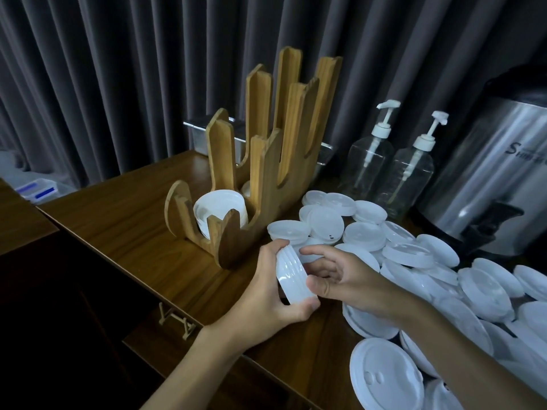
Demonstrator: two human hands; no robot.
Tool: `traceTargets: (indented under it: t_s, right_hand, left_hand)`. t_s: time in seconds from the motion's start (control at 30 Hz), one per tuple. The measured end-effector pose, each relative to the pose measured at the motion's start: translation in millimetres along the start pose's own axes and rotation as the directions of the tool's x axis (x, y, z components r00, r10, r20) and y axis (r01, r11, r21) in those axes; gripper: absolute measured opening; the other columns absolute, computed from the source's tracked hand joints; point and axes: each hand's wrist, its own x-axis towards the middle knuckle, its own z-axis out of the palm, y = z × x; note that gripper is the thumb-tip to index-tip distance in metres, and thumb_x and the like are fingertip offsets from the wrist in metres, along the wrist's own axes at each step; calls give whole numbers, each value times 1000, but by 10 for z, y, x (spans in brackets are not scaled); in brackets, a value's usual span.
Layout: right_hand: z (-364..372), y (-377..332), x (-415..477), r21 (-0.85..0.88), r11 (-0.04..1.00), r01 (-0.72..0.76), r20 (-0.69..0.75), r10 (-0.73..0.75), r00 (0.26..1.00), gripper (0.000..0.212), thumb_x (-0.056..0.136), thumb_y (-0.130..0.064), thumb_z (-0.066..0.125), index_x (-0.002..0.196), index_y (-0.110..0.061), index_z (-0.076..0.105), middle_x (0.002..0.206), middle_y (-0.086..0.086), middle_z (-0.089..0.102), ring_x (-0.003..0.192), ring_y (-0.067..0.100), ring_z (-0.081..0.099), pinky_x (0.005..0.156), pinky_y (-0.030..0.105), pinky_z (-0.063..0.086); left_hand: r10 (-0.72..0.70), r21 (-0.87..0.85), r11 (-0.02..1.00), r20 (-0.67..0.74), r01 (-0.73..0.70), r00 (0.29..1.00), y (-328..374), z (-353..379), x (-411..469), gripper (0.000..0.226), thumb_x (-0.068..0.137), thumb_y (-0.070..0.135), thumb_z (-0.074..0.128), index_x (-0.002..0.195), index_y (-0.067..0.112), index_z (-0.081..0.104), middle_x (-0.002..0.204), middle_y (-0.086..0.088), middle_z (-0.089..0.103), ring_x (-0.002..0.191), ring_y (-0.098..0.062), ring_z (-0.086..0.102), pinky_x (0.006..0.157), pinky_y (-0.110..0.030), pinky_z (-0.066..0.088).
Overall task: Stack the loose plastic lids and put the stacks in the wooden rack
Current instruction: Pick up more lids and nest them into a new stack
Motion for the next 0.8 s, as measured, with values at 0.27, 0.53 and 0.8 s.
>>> traceTargets:
  t_s: [0.27, 0.53, 0.8]
  right_hand:
    - [-37, -31, 34, 24, 1000, 6, 102, -8, 995, 73, 79, -49, 71, 143, -36, 40, 122, -2, 70, 111, 4, 68, 88, 17, 52]
    - [-111, 88, 530, -503, 864, 22, -308, -202, 930, 35, 90, -38, 72, 123, -37, 59, 122, -19, 60, 98, -1, 55, 78, 17, 48]
    - [-79, 95, 835, -696, 718, -14, -264, -238, 935, 23, 95, -26, 67, 117, -23, 72, 122, -4, 66, 113, 15, 50, 90, 35, 47]
  left_hand:
    - [50, 81, 996, -40, -47, 998, 11, -44, 52, 79, 69, 49, 85, 130, 54, 35, 128, 25, 47, 127, -11, 49, 102, -26, 49]
    - [-76, 30, 996, -194, 84, 978, -87, -149, 26, 85, 64, 58, 84, 128, 56, 29, 120, 36, 42, 122, 6, 44, 95, -12, 48]
    - [-121, 24, 992, -184, 128, 975, -103, -152, 30, 88, 65, 61, 84, 133, 54, 28, 124, 32, 41, 122, 4, 43, 100, -21, 49]
